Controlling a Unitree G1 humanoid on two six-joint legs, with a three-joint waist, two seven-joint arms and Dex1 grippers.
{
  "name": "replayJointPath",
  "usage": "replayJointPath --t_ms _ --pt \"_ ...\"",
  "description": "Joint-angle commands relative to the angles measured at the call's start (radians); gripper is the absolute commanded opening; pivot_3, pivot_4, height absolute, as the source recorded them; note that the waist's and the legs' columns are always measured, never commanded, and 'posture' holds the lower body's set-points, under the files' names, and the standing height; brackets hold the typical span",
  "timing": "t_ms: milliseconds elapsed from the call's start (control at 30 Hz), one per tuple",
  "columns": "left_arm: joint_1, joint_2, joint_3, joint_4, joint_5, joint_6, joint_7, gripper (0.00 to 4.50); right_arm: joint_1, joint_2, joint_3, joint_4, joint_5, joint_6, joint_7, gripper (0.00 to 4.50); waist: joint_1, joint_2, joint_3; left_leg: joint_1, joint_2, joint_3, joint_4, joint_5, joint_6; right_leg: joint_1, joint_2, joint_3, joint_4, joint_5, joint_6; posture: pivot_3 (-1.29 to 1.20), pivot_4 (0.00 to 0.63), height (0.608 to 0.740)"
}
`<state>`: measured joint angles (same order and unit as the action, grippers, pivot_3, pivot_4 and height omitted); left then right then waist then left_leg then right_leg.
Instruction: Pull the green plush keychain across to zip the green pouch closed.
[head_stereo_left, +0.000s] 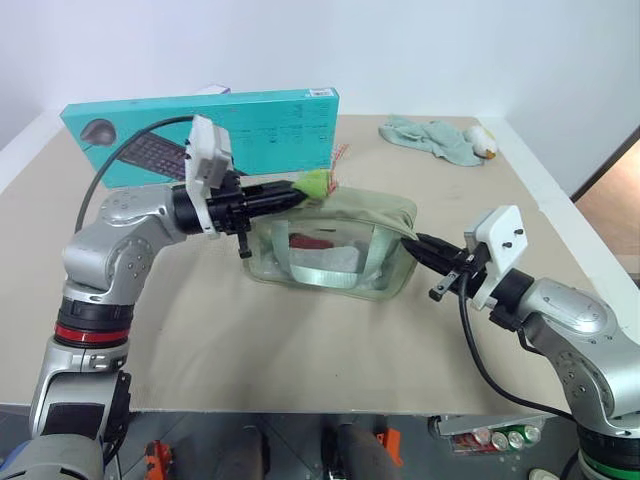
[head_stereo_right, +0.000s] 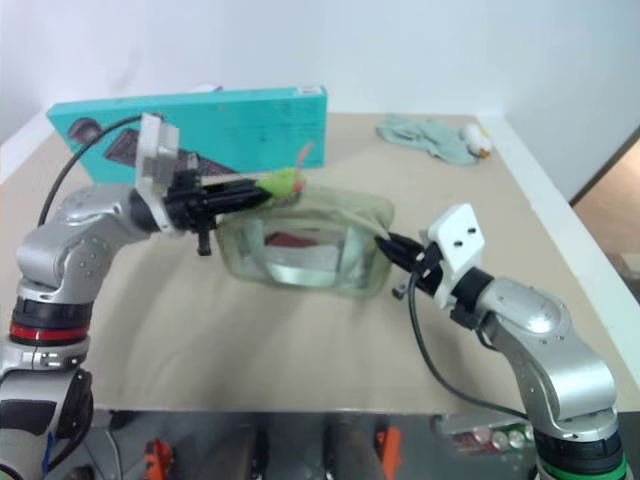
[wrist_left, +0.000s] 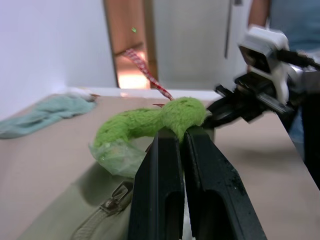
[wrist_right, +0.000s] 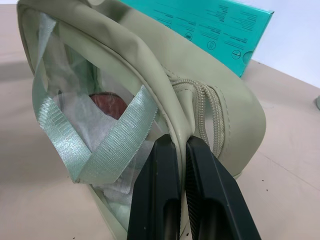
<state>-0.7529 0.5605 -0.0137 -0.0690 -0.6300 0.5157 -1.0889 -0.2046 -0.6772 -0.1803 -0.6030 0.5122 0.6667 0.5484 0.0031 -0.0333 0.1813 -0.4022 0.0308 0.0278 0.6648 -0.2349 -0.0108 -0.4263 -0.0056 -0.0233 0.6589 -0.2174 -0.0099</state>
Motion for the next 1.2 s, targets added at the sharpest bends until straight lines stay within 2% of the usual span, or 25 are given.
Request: replayJointPath --t_ms 33,233,600,767,900,1033,1200 --pt "-0.047 -0.001 -0.039 0.007 0.051 -0.059 -0.048 0.03 -0.014 -0.009 0.004 -0.01 -0.001 -0.012 0.01 0.0 0.0 0.0 0.0 0.0 0.0 0.0 0.0 0.0 0.0 0.0 0.0 0.0 0.0 0.0 0.0 0.0 0.15 0.74" --pt "-0.091 0.001 -0.057 0.053 0.064 -0.027 -0.089 0.03 -0.009 -0.006 0.002 -0.014 -0.007 -0.01 0.004 0.0 0.0 0.0 0.0 0.0 0.0 0.0 0.0 0.0 0.0 0.0 0.0 0.001 0.0 0.0 0.0 0.0 0.15 0.74" --pt "-0.146 0.083 -0.028 0.107 0.107 -0.049 -0.173 3.72 0.002 -0.007 0.013 -0.016 -0.009 -0.023 0.009 0.0 0.0 0.0 0.0 0.0 0.0 0.0 0.0 0.0 0.0 0.0 0.001 0.001 0.0 0.0 0.0 0.0 0.15 0.74" --pt "-0.105 0.167 0.007 0.064 0.067 0.022 -0.195 3.72 0.002 -0.012 0.014 -0.011 -0.007 -0.026 0.021 0.0 -0.001 0.0 0.0 0.0 0.001 0.0 0.0 0.0 0.0 -0.001 0.001 0.001 0.0 0.0 0.0 0.0 0.15 0.74" --pt "-0.046 0.217 0.075 0.056 0.052 0.065 -0.147 3.72 0.002 -0.015 0.011 -0.004 -0.008 -0.032 0.031 0.0 -0.001 0.0 0.0 0.0 0.001 0.0 -0.001 0.0 0.0 -0.001 0.001 0.001 0.0 0.0 0.0 0.0 0.15 0.74" --pt "0.052 0.214 0.112 0.026 0.057 0.065 -0.087 3.72 -0.006 -0.016 0.017 0.01 -0.009 -0.039 0.041 0.0 0.0 0.0 0.0 0.001 0.001 0.0 -0.001 0.0 0.0 -0.001 0.001 0.002 0.0 0.0 0.0 0.0 0.15 0.74" --pt "0.125 0.142 0.124 0.033 0.079 0.0 -0.002 3.72 -0.016 -0.012 0.028 0.02 -0.014 -0.046 0.046 0.0 0.001 0.0 0.0 0.001 0.001 0.0 0.0 0.0 0.0 0.0 0.0 0.002 0.0 0.0 0.0 0.0 0.15 0.74"
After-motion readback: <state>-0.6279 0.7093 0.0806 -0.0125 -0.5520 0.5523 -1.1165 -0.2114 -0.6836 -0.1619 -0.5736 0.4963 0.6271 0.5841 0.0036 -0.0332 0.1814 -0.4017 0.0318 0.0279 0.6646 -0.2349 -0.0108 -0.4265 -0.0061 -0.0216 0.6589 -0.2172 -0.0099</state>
